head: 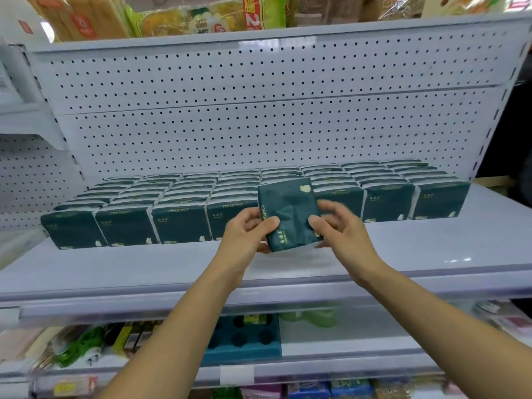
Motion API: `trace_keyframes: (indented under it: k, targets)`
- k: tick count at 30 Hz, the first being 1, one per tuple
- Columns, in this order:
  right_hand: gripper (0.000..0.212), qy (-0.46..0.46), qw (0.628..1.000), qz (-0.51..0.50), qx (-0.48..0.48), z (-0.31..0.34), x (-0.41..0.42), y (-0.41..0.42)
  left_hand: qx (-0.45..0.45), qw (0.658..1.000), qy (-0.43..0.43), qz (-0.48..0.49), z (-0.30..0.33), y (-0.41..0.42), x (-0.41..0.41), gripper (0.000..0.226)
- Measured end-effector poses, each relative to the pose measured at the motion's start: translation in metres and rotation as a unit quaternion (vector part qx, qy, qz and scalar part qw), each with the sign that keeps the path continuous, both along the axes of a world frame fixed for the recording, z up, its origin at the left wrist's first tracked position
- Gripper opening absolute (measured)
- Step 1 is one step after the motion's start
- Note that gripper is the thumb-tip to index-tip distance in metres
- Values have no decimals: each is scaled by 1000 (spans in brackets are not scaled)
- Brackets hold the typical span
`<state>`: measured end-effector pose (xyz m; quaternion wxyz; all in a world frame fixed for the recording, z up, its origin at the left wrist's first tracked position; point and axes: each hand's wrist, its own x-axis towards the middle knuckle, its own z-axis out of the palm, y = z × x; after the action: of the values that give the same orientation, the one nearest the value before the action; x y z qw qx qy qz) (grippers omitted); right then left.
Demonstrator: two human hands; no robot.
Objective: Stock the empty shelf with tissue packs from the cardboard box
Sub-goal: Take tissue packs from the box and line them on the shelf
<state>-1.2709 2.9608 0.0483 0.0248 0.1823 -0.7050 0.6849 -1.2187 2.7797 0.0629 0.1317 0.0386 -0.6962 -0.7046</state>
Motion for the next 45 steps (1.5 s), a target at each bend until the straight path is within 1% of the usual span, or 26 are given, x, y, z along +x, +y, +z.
trace_keyframes:
  k: [1, 2, 3, 4, 5, 6, 7, 8, 11, 13, 14, 16, 17, 20, 22, 25, 27, 31, 34, 36, 40, 43, 45]
  targets:
    - [51, 51, 997, -32, 44, 1, -2, 4, -20, 1000, 9, 4, 1, 2, -2, 21]
    - [64, 131, 985, -63, 93, 4, -3, 9, -54, 998, 24, 8, 2, 4, -4, 19]
    - [73, 237, 956, -88, 151, 8, -5, 15, -103, 994, 44, 11, 3, 7, -7, 20]
    - [78, 351, 905, -99, 220, 12, -9, 21, -158, 985, 65, 9, 5, 10, -10, 22]
    - [77, 445, 841, -94, 292, 17, -14, 27, -210, 974, 85, 2, 7, 15, -12, 25]
    - [74, 505, 784, -79, 353, 19, -20, 32, -247, 964, 102, -14, 9, 22, -14, 29]
    - [67, 529, 749, -60, 394, 20, -25, 37, -268, 956, 110, -34, 10, 29, -18, 33]
    - [60, 529, 741, -45, 411, 18, -30, 41, -278, 953, 110, -54, 9, 35, -21, 36]
    - [39, 500, 767, -46, 399, 3, -40, 63, -283, 951, 102, -75, 2, 47, -29, 37]
    - [35, 471, 782, -79, 400, -7, -48, 83, -325, 937, 120, -34, -5, 44, -36, 36]
    - [36, 454, 790, -105, 398, -11, -53, 92, -368, 920, 134, 2, -8, 40, -40, 35]
    - [39, 431, 799, -153, 390, -15, -63, 104, -462, 869, 164, 69, -13, 28, -50, 38]
    - [40, 424, 801, -163, 390, -16, -69, 106, -500, 845, 171, 84, -14, 22, -55, 40]
    - [51, 427, 790, -146, 414, -18, -82, 100, -589, 786, 169, 77, -18, 11, -68, 53]
    - [59, 432, 782, -134, 428, -18, -91, 92, -653, 737, 161, 70, -19, 8, -77, 65]
    - [59, 442, 771, -137, 438, -18, -104, 80, -727, 665, 150, 82, -21, 5, -89, 84]
    - [57, 439, 768, -156, 438, -19, -111, 75, -757, 633, 140, 83, -22, 5, -95, 85]
    - [56, 437, 754, -190, 451, -18, -116, 69, -762, 631, 120, 84, -21, 5, -103, 77]
    - [57, 446, 739, -212, 459, -18, -117, 62, -746, 650, 123, 81, -22, 6, -103, 75]
    - [58, 449, 731, -215, 467, -19, -119, 60, -740, 656, 124, 81, -22, 6, -104, 74]
    - [58, 433, 736, -200, 480, -18, -122, 60, -727, 670, 130, 76, -22, 6, -103, 74]
    - [56, 410, 738, -186, 502, -14, -120, 60, -730, 668, 123, 77, -20, 6, -103, 75]
    - [55, 393, 736, -180, 521, -10, -115, 59, -740, 659, 115, 71, -17, 6, -102, 79]
